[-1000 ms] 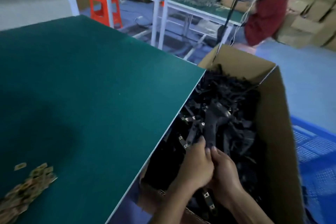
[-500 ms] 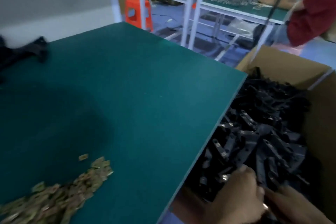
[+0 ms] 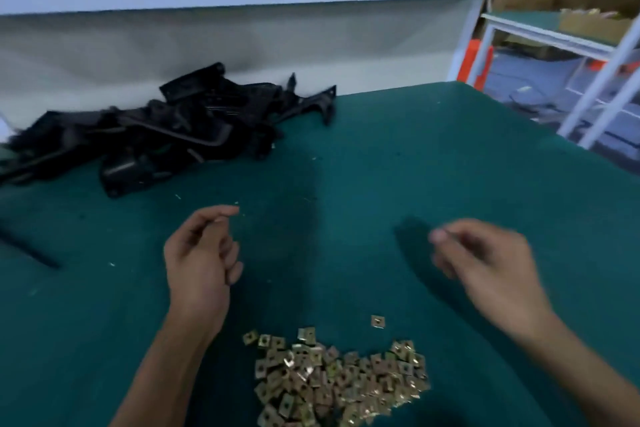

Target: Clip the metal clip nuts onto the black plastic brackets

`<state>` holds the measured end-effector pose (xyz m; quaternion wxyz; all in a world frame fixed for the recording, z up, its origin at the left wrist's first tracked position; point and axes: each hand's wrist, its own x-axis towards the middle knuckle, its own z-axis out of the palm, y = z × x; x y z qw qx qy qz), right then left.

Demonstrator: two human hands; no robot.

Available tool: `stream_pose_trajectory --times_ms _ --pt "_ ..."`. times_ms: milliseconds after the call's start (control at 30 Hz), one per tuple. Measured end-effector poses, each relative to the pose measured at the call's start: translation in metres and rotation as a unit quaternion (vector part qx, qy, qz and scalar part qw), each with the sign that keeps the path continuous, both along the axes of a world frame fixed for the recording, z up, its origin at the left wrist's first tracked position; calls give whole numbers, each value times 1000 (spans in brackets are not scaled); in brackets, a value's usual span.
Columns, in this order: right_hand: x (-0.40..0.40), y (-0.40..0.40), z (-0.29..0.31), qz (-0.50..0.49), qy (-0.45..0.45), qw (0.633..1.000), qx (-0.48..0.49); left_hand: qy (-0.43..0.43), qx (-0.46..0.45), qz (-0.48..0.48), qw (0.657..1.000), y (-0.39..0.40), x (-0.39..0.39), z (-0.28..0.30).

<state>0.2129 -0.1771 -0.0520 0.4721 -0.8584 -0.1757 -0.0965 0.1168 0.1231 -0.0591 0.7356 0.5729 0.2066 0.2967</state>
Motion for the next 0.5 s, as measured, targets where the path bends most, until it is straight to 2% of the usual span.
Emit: stream_pose_trajectory --times_ms 33,133,267,500 --pt "28 26 0 36 8 999 -8 -2 2 -1 1000 3 1 -3" --pt "106 106 -2 24 62 998 -14 22 39 -21 999 6 11 -7" --pt "186 182 -1 8 -13 989 -144 62 89 -19 994 5 15 -12" --pt "262 256 -7 13 46 940 -337 58 14 -53 997 14 14 -19"
